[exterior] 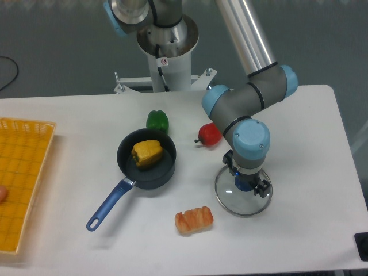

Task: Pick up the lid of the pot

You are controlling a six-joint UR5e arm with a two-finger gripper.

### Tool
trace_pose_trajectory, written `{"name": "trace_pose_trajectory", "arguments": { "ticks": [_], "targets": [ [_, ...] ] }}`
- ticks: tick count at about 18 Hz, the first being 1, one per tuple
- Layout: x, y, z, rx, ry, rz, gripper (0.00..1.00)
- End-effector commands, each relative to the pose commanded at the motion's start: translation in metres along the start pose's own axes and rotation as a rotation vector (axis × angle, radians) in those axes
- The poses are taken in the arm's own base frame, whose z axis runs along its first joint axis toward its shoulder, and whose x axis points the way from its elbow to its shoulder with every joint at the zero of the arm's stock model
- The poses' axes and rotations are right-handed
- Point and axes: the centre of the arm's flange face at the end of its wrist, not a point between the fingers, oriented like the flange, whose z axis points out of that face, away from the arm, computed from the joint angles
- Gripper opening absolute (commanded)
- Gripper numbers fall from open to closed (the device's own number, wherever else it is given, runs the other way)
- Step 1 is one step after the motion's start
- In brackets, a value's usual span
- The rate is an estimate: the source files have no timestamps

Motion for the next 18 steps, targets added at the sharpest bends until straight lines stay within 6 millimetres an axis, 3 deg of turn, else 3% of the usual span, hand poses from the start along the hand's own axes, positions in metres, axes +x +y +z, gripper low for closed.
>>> {"name": "trace_pose_trajectory", "arguments": {
  "ticks": [3, 10, 13, 18],
  "targets": [
    [-0.0004, 0.0001, -0.0005, -0.001, 0.0, 0.0, 0.87],
    [0.0012, -0.0012, 0.0016, -0.008, 0.002, 0.004, 0.85],
    [0.0012, -0.0013, 0.0026, -0.009, 0.004, 0.002, 0.72],
    [0.0007, -0.0013, 0.0019, -0.008, 0.002, 0.002, 0.66]
  ]
}}
